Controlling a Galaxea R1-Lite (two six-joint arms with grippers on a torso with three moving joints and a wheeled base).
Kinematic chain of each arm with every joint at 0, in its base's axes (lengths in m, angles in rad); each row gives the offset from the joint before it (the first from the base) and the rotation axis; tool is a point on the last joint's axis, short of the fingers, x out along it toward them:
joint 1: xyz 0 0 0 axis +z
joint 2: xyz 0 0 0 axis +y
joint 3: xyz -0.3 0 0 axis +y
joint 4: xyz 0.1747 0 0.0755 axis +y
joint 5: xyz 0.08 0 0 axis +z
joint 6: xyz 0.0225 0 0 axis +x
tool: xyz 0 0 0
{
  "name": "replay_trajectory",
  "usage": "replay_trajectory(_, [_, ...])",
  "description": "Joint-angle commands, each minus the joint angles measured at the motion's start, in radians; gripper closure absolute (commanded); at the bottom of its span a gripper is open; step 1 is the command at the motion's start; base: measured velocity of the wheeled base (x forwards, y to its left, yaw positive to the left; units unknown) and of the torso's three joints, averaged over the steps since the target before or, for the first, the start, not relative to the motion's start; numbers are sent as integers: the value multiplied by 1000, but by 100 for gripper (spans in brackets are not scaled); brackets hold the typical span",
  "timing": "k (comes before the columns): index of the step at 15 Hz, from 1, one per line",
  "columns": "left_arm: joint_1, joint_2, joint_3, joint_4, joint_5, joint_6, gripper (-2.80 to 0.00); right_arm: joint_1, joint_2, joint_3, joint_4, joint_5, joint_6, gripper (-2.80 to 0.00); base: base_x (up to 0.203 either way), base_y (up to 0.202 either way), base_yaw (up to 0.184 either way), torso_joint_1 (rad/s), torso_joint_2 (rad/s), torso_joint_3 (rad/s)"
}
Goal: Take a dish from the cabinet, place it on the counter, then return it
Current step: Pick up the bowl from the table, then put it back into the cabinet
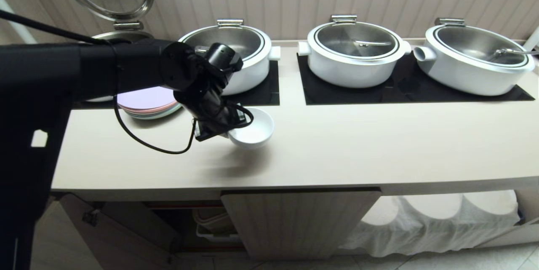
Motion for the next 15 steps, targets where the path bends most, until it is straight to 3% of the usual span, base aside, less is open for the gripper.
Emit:
replay_trajectory(1, [0,-49,16,25,1,-63,0,0,0,0,0,0,1,0,0,0,0,0,0,0])
replay_trajectory(6, [-4,-181,162,22,30,-119,0,0,0,0,0,0,1,0,0,0,0,0,0,0])
replay_trajectory(12, [1,-384,353,-14,112,-138,0,0,0,0,0,0,0,0,0,0,0,0,0,0])
replay_trajectory(15, [29,-488,470,-49,119,-110,0,0,0,0,0,0,0,0,0,0,0,0,0,0])
